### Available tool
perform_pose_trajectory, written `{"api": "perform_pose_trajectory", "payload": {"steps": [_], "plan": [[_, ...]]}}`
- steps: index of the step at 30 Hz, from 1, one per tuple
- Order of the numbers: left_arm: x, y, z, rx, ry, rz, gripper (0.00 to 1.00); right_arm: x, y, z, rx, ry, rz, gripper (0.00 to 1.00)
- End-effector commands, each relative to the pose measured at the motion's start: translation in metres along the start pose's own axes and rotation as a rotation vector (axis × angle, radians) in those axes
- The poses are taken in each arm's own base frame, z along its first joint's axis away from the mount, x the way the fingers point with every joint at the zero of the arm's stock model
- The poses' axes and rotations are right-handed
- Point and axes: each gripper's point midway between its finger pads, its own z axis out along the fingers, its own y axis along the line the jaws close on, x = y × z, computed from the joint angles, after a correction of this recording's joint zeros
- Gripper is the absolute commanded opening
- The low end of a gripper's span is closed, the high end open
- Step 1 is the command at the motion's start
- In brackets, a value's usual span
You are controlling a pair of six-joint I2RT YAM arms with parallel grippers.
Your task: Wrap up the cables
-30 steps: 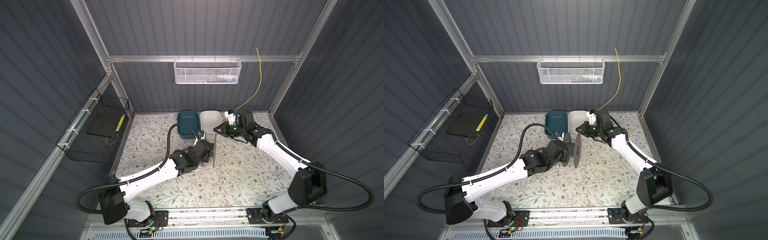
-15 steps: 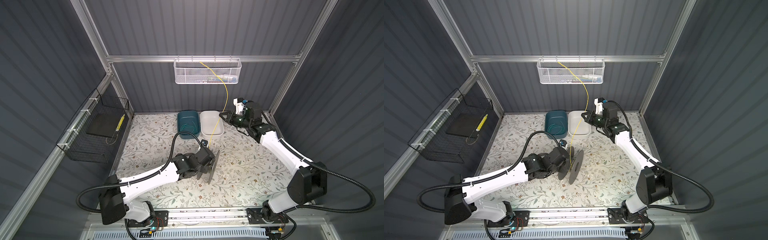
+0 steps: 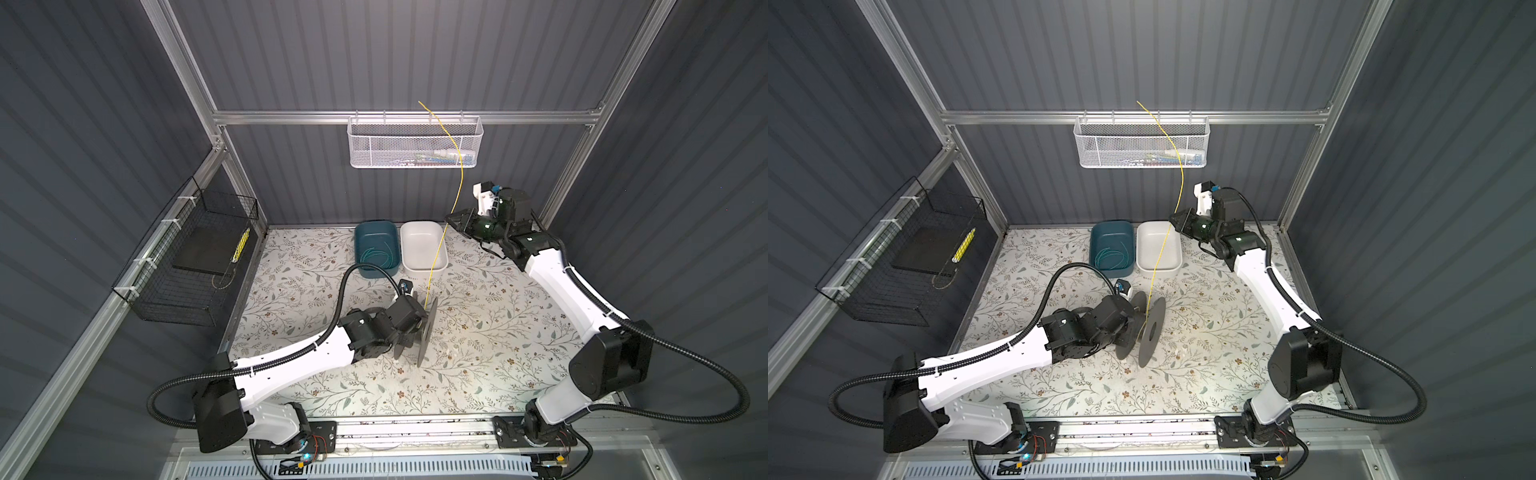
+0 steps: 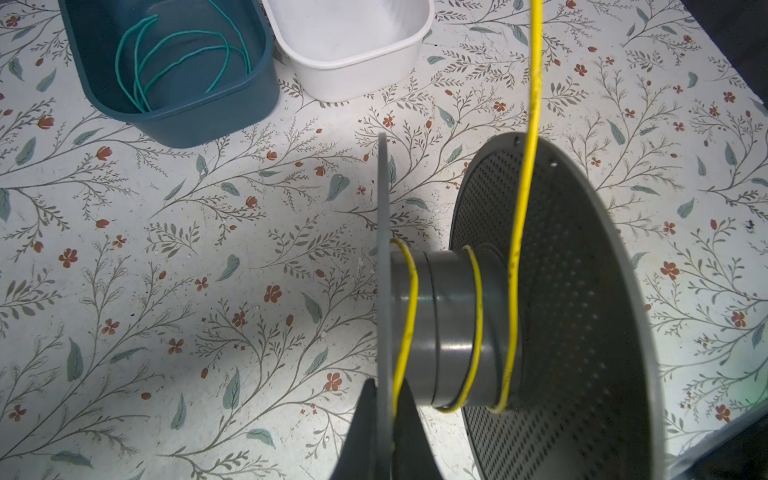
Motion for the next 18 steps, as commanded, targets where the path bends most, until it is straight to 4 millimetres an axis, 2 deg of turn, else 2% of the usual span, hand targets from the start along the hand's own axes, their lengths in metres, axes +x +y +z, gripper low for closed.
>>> {"api": "perform_pose_trajectory", "payload": {"steps": [1,8,13,18], "plan": [[0.034,0.0,-0.003,0.008,0.124,0.071,0.0,-0.046,0.009,-0.008,-0.011,-0.123,-0.058,0.09],[0.041,-0.001,-0.004,0.004,0.145,0.094,0.0,-0.067,0.007,-0.01,0.008,-0.155,-0.069,0.08],[0.049,-0.002,-0.004,0.009,0.16,0.107,0.0,-0.075,0.005,-0.017,0.023,-0.167,-0.086,0.05],[0.06,-0.001,-0.009,0.018,0.188,0.145,0.0,-0.083,0.004,-0.031,0.017,-0.192,-0.077,0.05]]}}
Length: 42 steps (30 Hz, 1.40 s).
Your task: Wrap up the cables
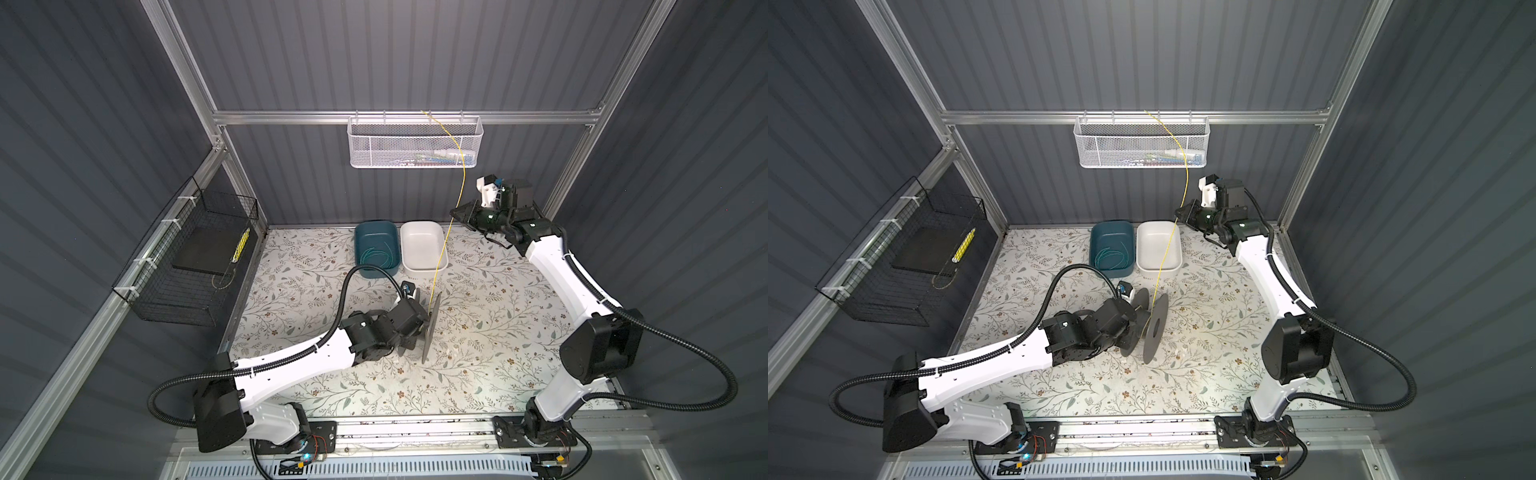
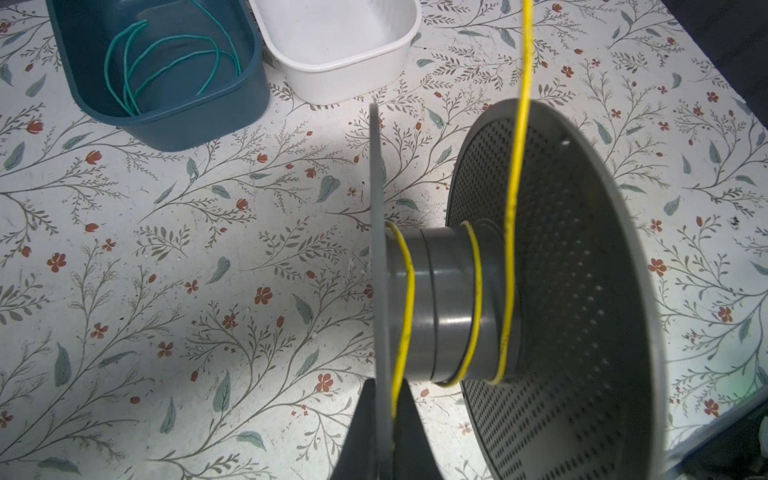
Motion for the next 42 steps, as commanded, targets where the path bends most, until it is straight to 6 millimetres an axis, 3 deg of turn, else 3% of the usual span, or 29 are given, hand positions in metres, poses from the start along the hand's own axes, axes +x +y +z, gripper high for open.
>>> {"api": "perform_pose_trajectory", "payload": {"steps": [1,7,11,17,26,36,42], "plan": [[0.059,0.007,-0.008,0.004,0.203,0.139,0.0,-0.062,0.024,-0.038,-0.045,-0.224,-0.082,0.06],[0.069,0.01,-0.012,0.013,0.232,0.152,0.0,-0.067,0.026,-0.05,-0.09,-0.242,-0.049,0.07],[0.067,0.006,-0.013,0.021,0.227,0.154,0.0,-0.062,0.023,-0.046,-0.102,-0.231,-0.023,0.01],[0.05,-0.002,-0.033,0.094,0.168,0.165,0.0,-0.051,-0.008,-0.049,0.006,-0.242,-0.045,0.0],[-0.001,-0.003,-0.102,0.232,-0.046,0.111,0.0,-0.003,-0.092,-0.05,0.142,-0.243,0.063,0.0],[-0.084,-0.009,-0.194,0.399,-0.372,-0.033,0.0,0.063,-0.137,-0.059,0.18,-0.278,0.237,0.0],[-0.131,-0.007,-0.218,0.39,-0.545,-0.131,0.0,0.101,-0.149,-0.074,0.197,-0.314,0.318,0.0]]}}
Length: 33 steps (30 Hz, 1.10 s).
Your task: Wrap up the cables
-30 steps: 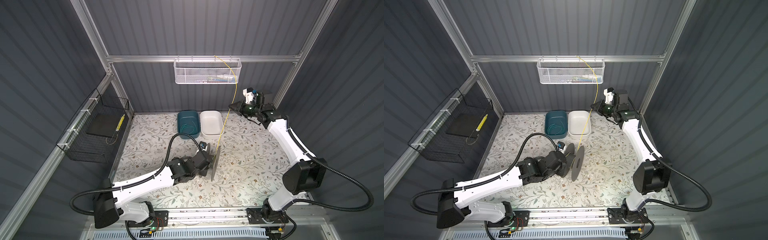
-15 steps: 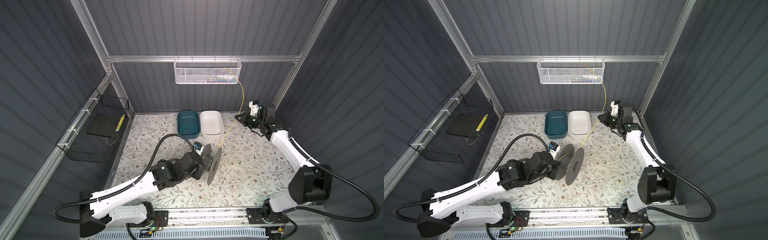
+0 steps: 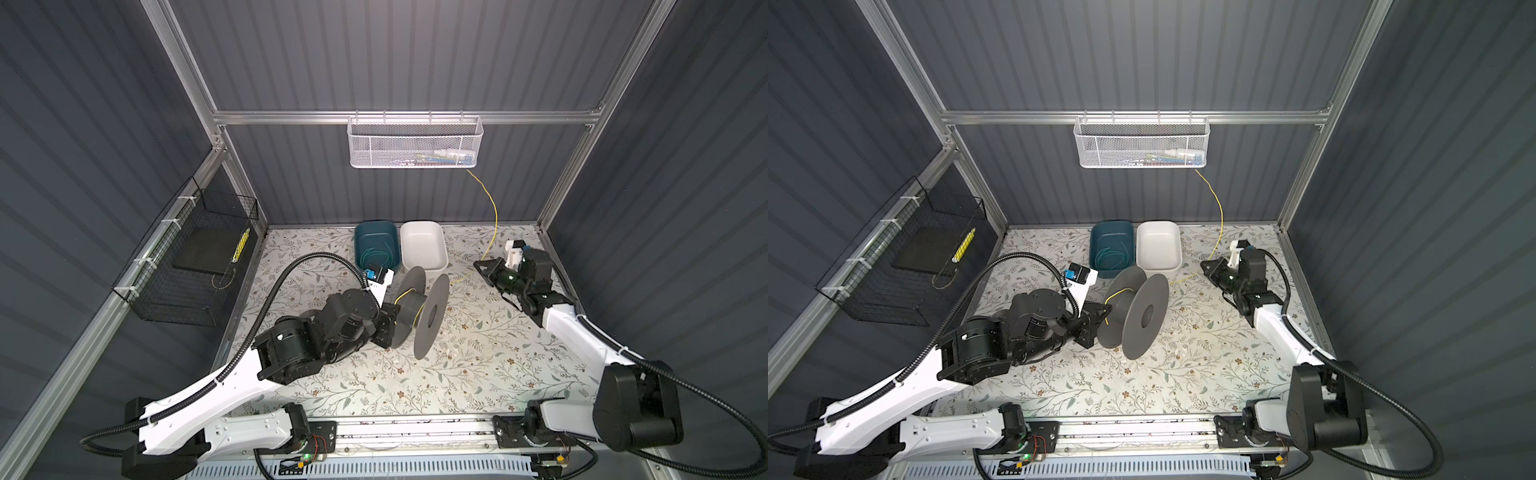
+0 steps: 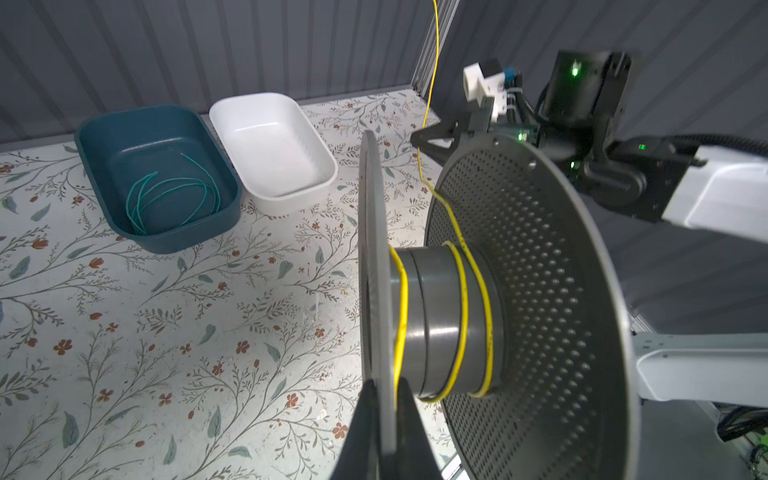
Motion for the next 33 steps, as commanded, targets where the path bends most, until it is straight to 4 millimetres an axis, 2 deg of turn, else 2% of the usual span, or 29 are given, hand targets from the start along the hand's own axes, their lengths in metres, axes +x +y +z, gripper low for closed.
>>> {"api": "perform_pose_trajectory", "payload": {"steps": [1,8,9,13,17,21,25,29,33], "plan": [[-0.079,-0.025,-0.037,0.105,-0.273,-0.086,0.0,-0.015,-0.021,-0.011,0.072,-0.165,0.043,0.0],[-0.12,-0.029,-0.031,0.099,-0.431,-0.198,0.0,0.025,-0.019,-0.041,0.061,-0.202,0.053,0.0],[-0.135,-0.031,-0.04,0.109,-0.471,-0.225,0.0,0.03,-0.018,-0.043,0.06,-0.201,0.05,0.0],[-0.142,-0.021,-0.024,0.026,-0.509,-0.275,0.0,0.052,-0.006,-0.047,0.029,-0.177,0.048,0.0],[-0.141,0.003,-0.004,-0.131,-0.547,-0.313,0.0,0.069,0.019,-0.057,-0.014,-0.176,0.018,0.0],[-0.133,0.031,0.019,-0.283,-0.548,-0.359,0.0,0.074,0.041,-0.073,-0.068,-0.189,0.006,0.0],[-0.126,0.06,0.045,-0.36,-0.529,-0.431,0.0,0.087,0.064,-0.079,-0.126,-0.151,0.0,0.0],[-0.121,0.069,0.065,-0.416,-0.502,-0.4,0.0,0.101,0.089,-0.084,-0.181,-0.122,-0.042,0.0],[-0.105,0.073,0.087,-0.471,-0.431,-0.339,0.0,0.106,0.118,-0.092,-0.223,-0.13,-0.129,0.0]]}}
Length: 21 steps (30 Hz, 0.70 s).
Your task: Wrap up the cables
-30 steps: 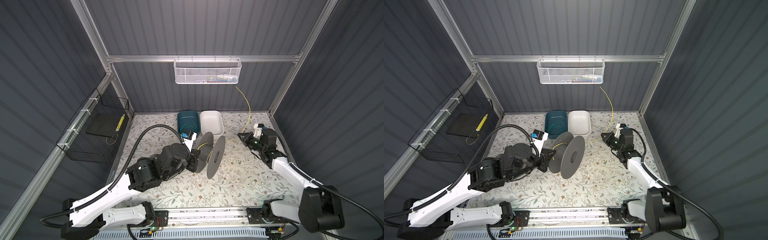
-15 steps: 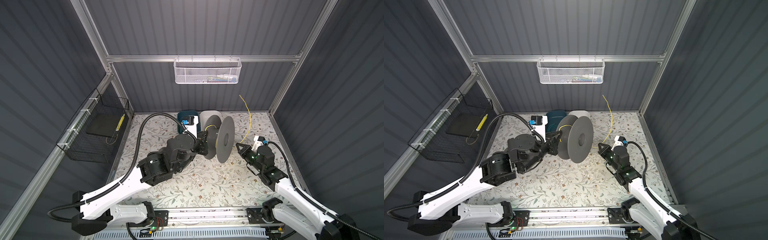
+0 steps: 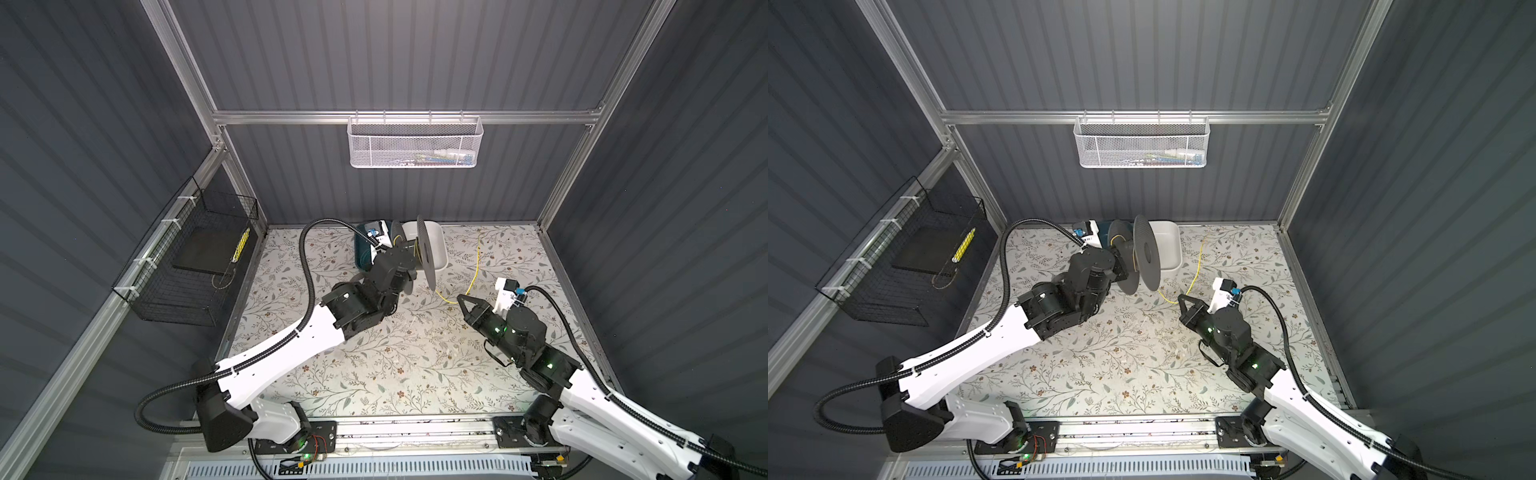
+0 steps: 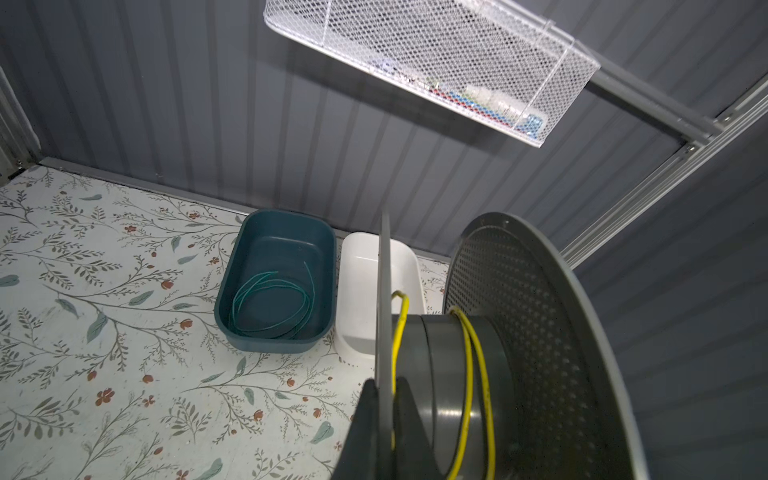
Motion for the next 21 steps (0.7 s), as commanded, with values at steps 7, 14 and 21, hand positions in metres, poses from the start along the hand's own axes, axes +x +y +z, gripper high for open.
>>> {"api": "perform_pose_trajectory", "payload": {"steps": [7,14,21], "plan": [[0.028,-0.003,0.017,-0.029,0.062,0.081,0.0,-0.021,0.073,-0.004,-0.124,-0.063,-0.211,0.0],[0.103,0.011,0.026,-0.022,0.281,0.255,0.0,-0.042,0.102,-0.004,-0.167,-0.113,-0.299,0.01],[0.148,0.012,0.011,-0.011,0.401,0.439,0.0,-0.057,0.115,0.013,-0.214,-0.077,-0.281,0.02]]}}
